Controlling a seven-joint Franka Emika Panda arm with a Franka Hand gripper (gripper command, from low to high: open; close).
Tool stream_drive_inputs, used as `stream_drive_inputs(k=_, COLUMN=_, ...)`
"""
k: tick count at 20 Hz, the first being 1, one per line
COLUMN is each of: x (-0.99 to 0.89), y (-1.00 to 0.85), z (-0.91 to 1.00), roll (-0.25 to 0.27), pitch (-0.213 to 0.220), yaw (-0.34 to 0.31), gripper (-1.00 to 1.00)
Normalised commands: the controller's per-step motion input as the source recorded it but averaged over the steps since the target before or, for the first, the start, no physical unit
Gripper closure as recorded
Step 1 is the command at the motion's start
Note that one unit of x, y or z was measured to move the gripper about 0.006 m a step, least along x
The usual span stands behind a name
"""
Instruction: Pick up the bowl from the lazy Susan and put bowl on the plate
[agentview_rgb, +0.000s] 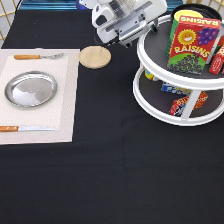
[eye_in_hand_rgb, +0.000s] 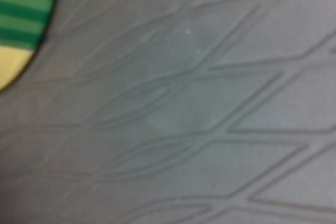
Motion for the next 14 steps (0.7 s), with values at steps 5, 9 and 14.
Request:
stream_drive_inputs(k=5, x=0.32, y=-0.26, z=-0.08, roll=-0.086, pitch=0.000, yaw=0.000, gripper=-1.00)
stream_drive_inputs(k=9, x=0.47, y=-0.36, z=-0.11, roll=-0.094, pitch=0.000, yaw=0.000, gripper=-1.00)
stream_drive_inputs(k=14, x=0.59, y=-0.35, z=-0.06, roll=-0.072, pitch=0.000, yaw=0.000, gripper=-1.00)
